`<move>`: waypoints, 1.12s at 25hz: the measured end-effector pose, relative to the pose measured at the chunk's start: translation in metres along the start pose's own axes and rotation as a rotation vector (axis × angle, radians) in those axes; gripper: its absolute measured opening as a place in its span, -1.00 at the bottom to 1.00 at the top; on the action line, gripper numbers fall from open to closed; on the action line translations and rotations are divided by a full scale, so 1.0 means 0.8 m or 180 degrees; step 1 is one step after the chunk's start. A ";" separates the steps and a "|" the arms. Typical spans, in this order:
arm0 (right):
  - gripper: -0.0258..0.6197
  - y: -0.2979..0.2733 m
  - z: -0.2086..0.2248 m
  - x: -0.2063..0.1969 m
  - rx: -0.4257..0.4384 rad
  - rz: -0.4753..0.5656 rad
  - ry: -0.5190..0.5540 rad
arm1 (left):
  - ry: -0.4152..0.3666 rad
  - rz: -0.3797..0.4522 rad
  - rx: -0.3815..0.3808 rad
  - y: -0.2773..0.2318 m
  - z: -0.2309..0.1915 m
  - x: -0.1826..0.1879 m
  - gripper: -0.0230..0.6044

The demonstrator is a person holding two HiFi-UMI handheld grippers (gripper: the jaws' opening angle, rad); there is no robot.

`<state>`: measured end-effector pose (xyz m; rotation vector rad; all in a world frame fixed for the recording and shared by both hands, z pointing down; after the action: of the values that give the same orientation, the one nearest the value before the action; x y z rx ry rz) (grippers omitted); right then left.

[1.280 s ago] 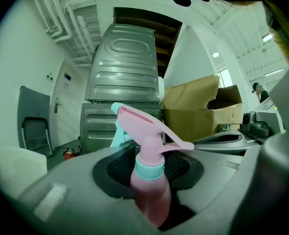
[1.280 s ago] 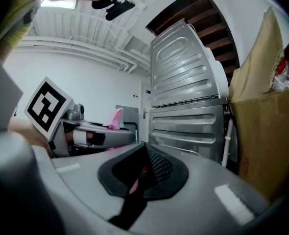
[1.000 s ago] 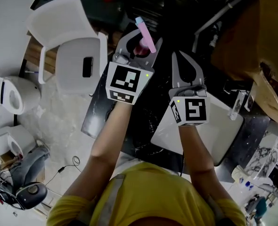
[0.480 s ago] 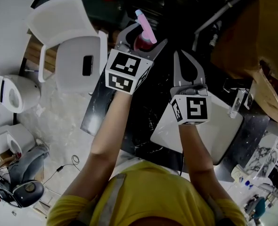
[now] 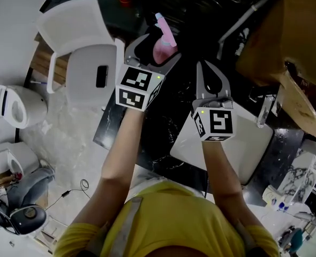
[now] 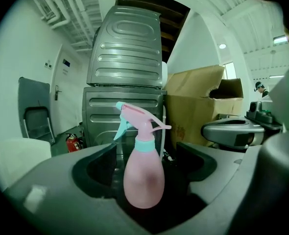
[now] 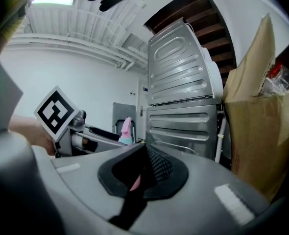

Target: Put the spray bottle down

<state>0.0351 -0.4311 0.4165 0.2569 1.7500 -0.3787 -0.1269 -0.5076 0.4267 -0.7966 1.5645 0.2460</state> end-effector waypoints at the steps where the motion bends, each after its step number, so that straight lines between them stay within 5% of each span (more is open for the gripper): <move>1: -0.92 0.005 -0.001 0.002 -0.0003 0.0001 0.0003 | -0.0005 0.0014 0.0030 0.010 0.004 0.000 0.28; 5: -0.92 0.025 -0.005 0.017 -0.0017 0.0049 0.0013 | -0.0021 0.0120 0.0224 0.056 0.018 0.001 -0.52; 9: -0.92 0.050 -0.012 0.040 -0.0009 0.0164 0.0057 | -0.0097 0.0268 0.0339 0.096 0.041 0.011 -0.90; 28: -0.92 0.197 -0.021 0.147 -0.0148 0.0567 0.0186 | -0.0162 0.0985 0.0554 0.264 0.157 0.085 -0.91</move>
<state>0.0543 -0.2834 0.2869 0.3905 1.7748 -0.2031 -0.1540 -0.3014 0.2787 -0.4082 1.6330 0.3465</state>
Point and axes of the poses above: the fingertips, and each gripper's own axes: y backward along the fingers, z to its right, x out of its top, the point moved 8 cm from there along y, backward along the fingers, and after that the axes turned 8 degrees about y, right-handed, at the moved point
